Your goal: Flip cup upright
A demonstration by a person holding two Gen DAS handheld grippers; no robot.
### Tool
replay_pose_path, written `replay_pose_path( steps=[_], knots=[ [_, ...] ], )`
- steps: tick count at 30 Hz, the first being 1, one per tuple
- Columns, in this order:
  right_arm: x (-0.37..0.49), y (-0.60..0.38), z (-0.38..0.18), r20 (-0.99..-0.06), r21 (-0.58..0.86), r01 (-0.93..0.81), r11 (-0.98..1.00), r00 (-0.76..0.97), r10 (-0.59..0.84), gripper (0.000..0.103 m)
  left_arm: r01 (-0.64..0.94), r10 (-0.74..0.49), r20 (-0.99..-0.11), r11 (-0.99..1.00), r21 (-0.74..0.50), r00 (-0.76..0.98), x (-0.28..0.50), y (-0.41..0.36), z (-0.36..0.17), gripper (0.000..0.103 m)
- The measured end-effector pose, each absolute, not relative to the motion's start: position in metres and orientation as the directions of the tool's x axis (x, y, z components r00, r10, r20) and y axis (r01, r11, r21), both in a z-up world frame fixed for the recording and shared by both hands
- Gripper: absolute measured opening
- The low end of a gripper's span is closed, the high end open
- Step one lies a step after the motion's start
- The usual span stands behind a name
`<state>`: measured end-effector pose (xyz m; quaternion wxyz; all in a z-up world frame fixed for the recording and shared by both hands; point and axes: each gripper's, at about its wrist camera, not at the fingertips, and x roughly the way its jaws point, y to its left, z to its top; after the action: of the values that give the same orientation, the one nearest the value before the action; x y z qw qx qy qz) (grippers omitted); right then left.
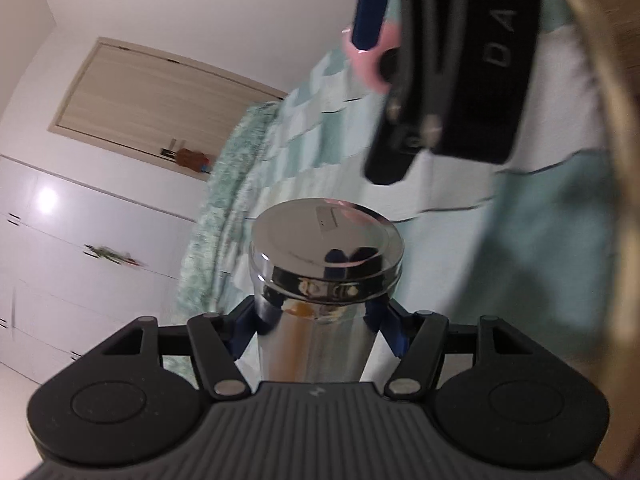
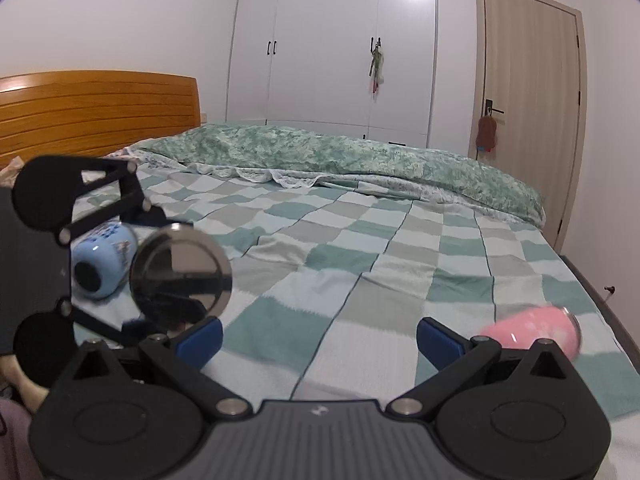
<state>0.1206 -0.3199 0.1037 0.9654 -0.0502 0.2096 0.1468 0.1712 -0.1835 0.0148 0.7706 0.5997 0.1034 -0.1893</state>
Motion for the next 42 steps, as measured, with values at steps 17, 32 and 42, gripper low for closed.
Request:
replay_pose_path(
  steps=[17, 32, 42],
  knots=[
    [0.05, -0.356, 0.088, -0.464, -0.042, -0.265, 0.963, 0.859, 0.216, 0.103, 0.417, -0.135, -0.396, 0.366, 0.832, 0.908, 0.141, -0.191, -0.006, 0.103],
    [0.092, -0.269, 0.116, -0.56, -0.232, -0.46, 0.857, 0.784, 0.269, 0.103, 0.455, -0.27, -0.472, 0.825, 0.336, 0.839, 0.127, -0.056, 0.058, 0.103],
    [0.178, -0.207, 0.11, -0.765, -0.324, -0.619, 0.715, 0.616, 0.187, 0.103, 0.438, -0.313, -0.424, 0.867, 0.239, 0.85, 0.159, -0.035, 0.054, 0.103]
  ],
)
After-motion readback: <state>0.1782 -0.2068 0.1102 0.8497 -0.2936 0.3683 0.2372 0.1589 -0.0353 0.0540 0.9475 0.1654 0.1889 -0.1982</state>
